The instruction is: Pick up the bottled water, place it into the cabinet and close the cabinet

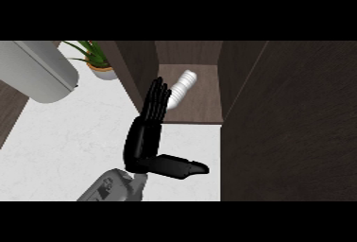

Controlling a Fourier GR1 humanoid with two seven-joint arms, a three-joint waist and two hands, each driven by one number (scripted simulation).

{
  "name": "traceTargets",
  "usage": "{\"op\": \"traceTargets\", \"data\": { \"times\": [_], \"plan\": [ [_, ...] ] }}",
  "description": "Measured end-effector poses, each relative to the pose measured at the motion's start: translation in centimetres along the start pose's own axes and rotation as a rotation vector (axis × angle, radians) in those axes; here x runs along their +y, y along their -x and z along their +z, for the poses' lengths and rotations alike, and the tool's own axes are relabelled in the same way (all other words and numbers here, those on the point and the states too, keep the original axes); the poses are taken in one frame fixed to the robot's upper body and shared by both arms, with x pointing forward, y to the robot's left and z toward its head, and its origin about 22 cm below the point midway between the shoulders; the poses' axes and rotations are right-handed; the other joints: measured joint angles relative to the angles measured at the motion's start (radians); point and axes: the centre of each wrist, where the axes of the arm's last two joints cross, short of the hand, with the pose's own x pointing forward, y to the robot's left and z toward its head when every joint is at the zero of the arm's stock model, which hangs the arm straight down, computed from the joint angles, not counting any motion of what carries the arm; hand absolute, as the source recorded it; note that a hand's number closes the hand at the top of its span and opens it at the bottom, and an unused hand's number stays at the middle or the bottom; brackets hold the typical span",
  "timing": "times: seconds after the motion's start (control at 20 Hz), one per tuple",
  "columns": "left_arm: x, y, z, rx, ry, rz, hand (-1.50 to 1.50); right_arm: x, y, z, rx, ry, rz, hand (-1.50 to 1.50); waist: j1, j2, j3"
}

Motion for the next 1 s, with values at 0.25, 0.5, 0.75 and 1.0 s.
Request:
{"op": "traceTargets", "data": {
  "times": [0.25,0.5,0.75,1.0],
  "plan": [
    [1.4,-1.4,2.6,-0.006,-0.025,0.004,-1.50,0.8,0.2,-0.7,0.028,-0.141,-0.060,1.50,-0.003,0.001,0.000],
    [2.9,-2.5,5.6,-0.017,-0.048,-0.004,-1.50,2.6,0.7,-1.5,0.062,-0.229,-0.143,1.50,-0.005,0.001,-0.001],
    [4.5,-3.1,7.9,-0.019,-0.068,-0.008,-1.50,4.5,0.8,-2.4,0.075,-0.299,-0.206,1.50,-0.005,0.001,-0.003],
    [5.6,-4.7,8.9,-0.034,-0.084,-0.007,-1.50,6.5,0.4,-4.2,0.062,-0.357,-0.196,1.50,-0.007,-0.002,-0.003]
  ]
}}
